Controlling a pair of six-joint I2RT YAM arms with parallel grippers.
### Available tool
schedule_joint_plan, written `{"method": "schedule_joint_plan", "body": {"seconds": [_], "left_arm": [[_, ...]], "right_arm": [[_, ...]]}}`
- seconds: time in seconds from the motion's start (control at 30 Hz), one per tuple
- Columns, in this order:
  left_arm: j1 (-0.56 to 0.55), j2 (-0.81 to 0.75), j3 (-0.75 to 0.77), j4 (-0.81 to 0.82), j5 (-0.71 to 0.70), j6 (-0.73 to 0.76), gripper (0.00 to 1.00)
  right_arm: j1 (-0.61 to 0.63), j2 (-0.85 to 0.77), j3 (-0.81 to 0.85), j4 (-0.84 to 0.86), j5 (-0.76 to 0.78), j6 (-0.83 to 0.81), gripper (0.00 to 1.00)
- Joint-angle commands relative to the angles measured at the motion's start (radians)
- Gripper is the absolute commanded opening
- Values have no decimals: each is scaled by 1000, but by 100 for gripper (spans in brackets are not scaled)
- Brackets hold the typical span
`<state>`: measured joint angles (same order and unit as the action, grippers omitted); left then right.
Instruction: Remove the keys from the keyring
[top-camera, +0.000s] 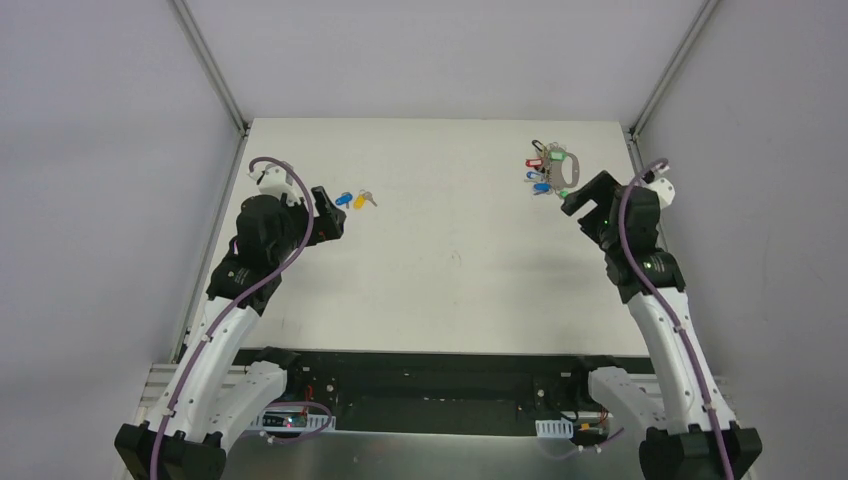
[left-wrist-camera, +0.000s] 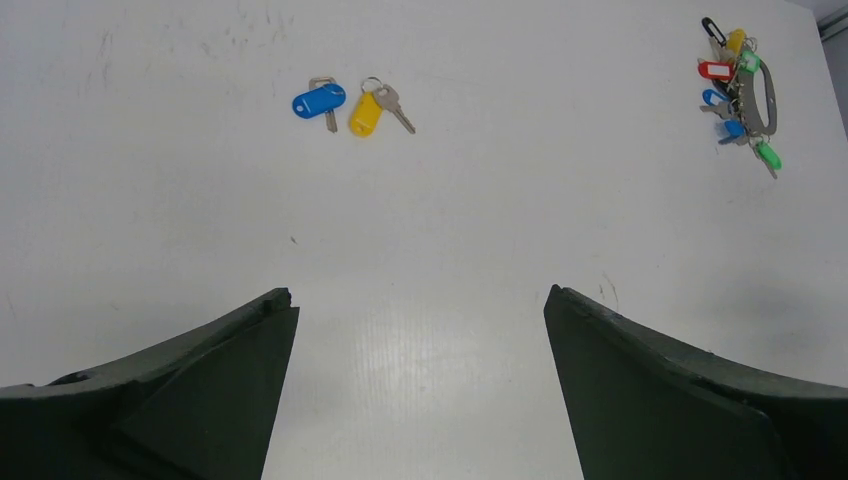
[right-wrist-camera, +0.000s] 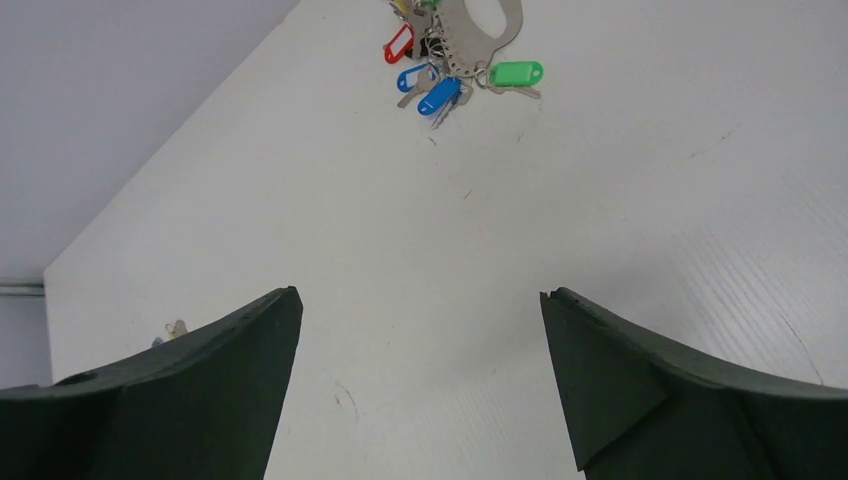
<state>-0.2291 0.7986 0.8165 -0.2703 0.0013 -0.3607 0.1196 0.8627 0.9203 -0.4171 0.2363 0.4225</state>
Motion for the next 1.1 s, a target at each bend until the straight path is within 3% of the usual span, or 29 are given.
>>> {"method": "schedule_joint_plan", "body": {"seconds": [0.0, 0.2, 0.57, 0.63, 0.8, 1.07], "left_arm": [[1, 6, 32, 33, 23, -8, 99], [2, 10, 23, 33, 75, 41, 99], [3, 27, 17, 30, 99, 42, 99], [3, 46, 17, 32, 141, 20, 99], [4, 194, 67, 44, 401, -20, 99], [2, 248, 71, 45, 445, -46, 99]], "right_arm": [[1, 156, 59, 152, 30, -67, 99], [-3, 510, 300, 109, 99, -218, 99], [-50, 1036, 766, -7, 48, -315, 95], [-54, 1116, 837, -33, 36, -328, 94], [-60, 1266, 958, -63, 3, -353, 94], [-77, 1468, 1176, -179, -30, -370, 94]]}}
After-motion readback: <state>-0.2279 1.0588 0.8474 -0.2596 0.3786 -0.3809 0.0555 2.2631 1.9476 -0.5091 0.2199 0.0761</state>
